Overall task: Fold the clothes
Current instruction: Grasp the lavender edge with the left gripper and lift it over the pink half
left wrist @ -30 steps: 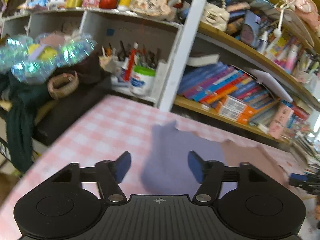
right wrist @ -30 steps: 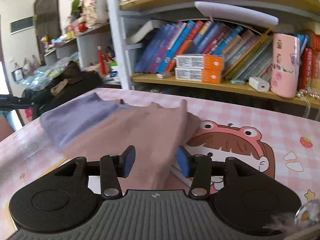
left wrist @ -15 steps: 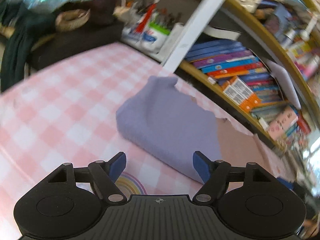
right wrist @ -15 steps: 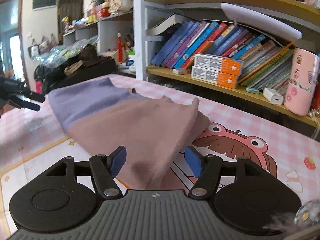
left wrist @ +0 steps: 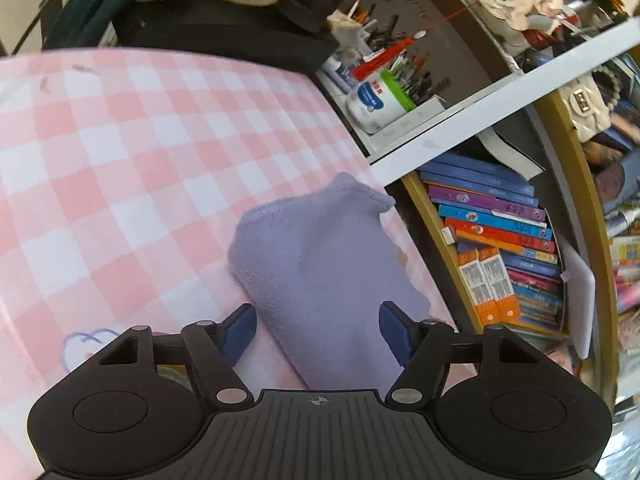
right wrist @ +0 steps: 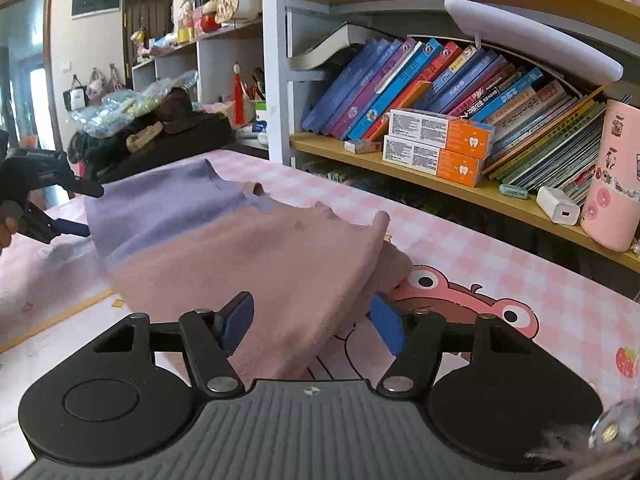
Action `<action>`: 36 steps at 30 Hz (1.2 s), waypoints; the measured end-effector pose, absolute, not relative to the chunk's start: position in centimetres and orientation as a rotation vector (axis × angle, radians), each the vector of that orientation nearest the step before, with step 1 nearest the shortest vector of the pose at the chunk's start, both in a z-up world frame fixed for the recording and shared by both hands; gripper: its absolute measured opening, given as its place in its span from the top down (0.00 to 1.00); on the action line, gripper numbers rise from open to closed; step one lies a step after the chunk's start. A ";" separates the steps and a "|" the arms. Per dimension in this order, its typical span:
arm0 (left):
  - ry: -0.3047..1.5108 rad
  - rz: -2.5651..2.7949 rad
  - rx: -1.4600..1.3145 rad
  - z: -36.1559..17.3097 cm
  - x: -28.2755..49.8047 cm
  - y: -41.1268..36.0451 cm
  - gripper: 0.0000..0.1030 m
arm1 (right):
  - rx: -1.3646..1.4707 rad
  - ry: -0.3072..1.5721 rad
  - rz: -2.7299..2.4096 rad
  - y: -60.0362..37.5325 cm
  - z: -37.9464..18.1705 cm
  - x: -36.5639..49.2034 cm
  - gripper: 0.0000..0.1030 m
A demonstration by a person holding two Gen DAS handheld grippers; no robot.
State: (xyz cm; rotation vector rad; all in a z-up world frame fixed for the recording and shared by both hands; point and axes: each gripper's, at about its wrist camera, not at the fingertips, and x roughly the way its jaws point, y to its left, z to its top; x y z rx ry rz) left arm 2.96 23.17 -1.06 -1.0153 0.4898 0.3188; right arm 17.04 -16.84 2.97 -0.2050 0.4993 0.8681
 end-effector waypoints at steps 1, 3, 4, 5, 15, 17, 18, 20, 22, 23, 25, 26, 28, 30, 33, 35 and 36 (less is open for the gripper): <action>0.484 0.331 -1.019 -1.1 3.0 23.1 0.35 | -0.202 0.508 0.871 -16.9 2.7 17.2 0.47; 0.473 0.354 -1.027 -1.3 3.2 23.0 0.38 | -0.194 0.536 0.866 -17.1 2.3 17.5 0.53; 0.468 0.366 -1.031 -1.4 3.3 23.0 0.39 | -0.193 0.548 0.859 -17.3 2.0 17.7 0.56; 0.462 0.378 -1.035 -1.4 3.3 22.9 0.41 | -0.189 0.556 0.858 -17.4 1.9 17.8 0.57; 0.405 0.485 -1.070 -2.1 4.1 22.5 0.78 | -0.209 0.573 0.868 -17.6 1.1 17.3 0.59; 0.382 0.457 -1.026 -1.2 4.1 21.9 0.85 | -0.207 0.576 0.869 -17.7 1.0 17.3 0.59; 0.370 0.443 -1.004 -0.7 4.2 21.6 0.89 | -0.204 0.578 0.870 -17.7 1.0 17.3 0.59; 0.345 0.410 -0.948 0.3 4.3 20.9 0.90 | -0.197 0.582 0.870 -17.8 0.9 17.3 0.59; 0.303 0.320 -0.773 2.7 4.3 18.7 0.89 | -0.191 0.585 0.871 -17.8 0.9 17.4 0.59; 0.287 0.284 -0.698 3.7 4.4 17.8 0.88 | -0.188 0.587 0.872 -17.8 0.9 17.5 0.59; 0.301 0.297 -0.663 3.6 4.8 18.0 0.83 | -0.183 0.590 0.873 -17.8 0.8 17.5 0.59; 0.309 0.305 -0.654 3.4 5.0 18.1 0.84 | -0.182 0.591 0.873 -17.8 0.9 17.5 0.59; 0.341 0.331 -0.712 2.2 5.5 19.3 0.81 | -0.180 0.592 0.873 -17.9 0.9 17.5 0.59; 0.373 0.357 -0.770 1.0 5.9 20.5 0.75 | -0.177 0.594 0.875 -17.9 0.9 17.6 0.59; 0.404 0.361 -0.838 0.0 6.7 21.6 0.65 | -0.172 0.598 0.879 -17.9 0.8 17.6 0.59; 0.410 0.354 -0.870 -0.6 7.2 21.8 0.58 | -0.166 0.602 0.882 -18.0 0.8 17.7 0.59; 0.414 0.351 -0.884 -0.9 7.4 21.8 0.57 | -0.162 0.604 0.883 -18.0 0.8 17.8 0.59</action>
